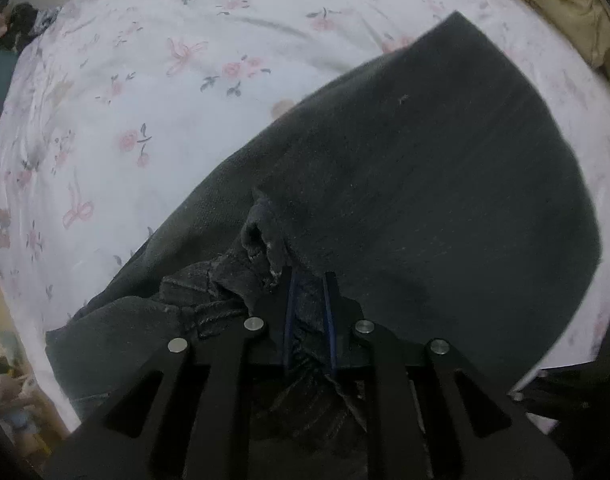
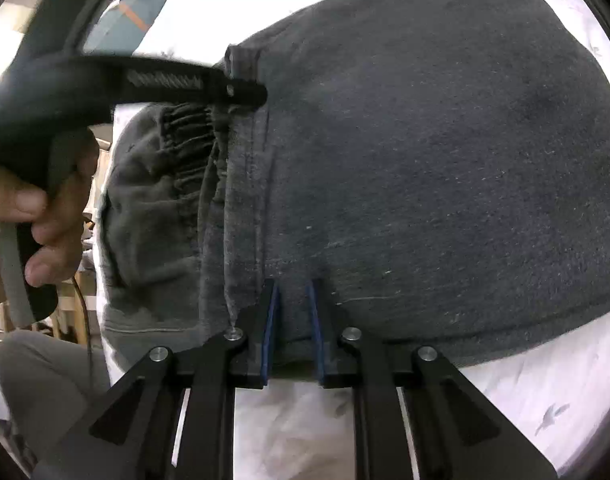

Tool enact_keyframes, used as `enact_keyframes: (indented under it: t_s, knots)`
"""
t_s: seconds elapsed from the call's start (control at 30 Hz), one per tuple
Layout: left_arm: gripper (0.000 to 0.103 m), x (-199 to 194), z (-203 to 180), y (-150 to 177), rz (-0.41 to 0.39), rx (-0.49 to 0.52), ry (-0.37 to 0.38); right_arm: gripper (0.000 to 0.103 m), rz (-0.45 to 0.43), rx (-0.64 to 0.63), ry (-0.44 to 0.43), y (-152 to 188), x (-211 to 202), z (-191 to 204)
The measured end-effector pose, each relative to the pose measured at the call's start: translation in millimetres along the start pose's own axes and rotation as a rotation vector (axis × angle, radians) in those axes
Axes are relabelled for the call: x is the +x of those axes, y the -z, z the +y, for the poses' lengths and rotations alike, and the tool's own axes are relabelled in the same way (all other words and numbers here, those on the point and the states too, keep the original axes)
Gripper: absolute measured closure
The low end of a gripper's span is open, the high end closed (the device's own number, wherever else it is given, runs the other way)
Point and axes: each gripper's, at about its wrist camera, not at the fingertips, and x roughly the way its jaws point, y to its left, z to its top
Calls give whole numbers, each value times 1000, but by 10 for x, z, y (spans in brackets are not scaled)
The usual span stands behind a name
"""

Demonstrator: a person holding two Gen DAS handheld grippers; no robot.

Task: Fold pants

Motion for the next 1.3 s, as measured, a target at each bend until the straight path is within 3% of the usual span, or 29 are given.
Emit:
enact_keyframes:
  t_s: [0.1,0.13,0.27,0.3,0.4,0.47,0.57,0.63,0.77,0.87,1.0,1.13,1.23,1.3]
  knots:
    - [92,-113,-40,-11,-28,1,-18,87,14,45,-45,-28,-92,-96]
    - [92,-182,-48,-10,-44,-3,-12,81,-21,88,-65,-26,-216,-163]
    - [91,-628,-45,104,-163,-20,30,82,-242,171,-30,-105,-871,-364]
    - [87,-791,-22,176,-208,-37,54,82,-279,188,-17,-178,-1011,-422]
    - [53,-1160,49,433,-298,-100,55,83,-339,198,58,-607,-1315,-586]
    - [48,-1313,207,576,-334,-169,25,86,-356,168,129,-978,-1368,-649]
    - [39,-1461,455,886,-334,-299,52,89,-312,129,211,-1472,-1167,-772]
    - [31,-1500,626,1079,-346,-341,46,91,-241,72,309,-1735,-846,-829]
    - [23,-1445,801,1364,-358,-433,-12,96,-147,4,438,-1832,-397,-1004]
    - [23,-1367,906,1460,-339,-476,8,95,-160,-51,501,-1828,-369,-934]
    - [23,-1356,932,1410,-332,-486,54,93,-159,11,417,-1691,-734,-975]
    - [19,-1372,876,1364,-338,-469,53,93,-144,72,349,-1262,-1073,-956]
    - [19,-1375,861,1349,-338,-477,80,94,-59,19,490,-1108,-808,-957]
    - [19,-1376,842,1354,-337,-472,70,96,-42,-9,533,-1032,-578,-1102]
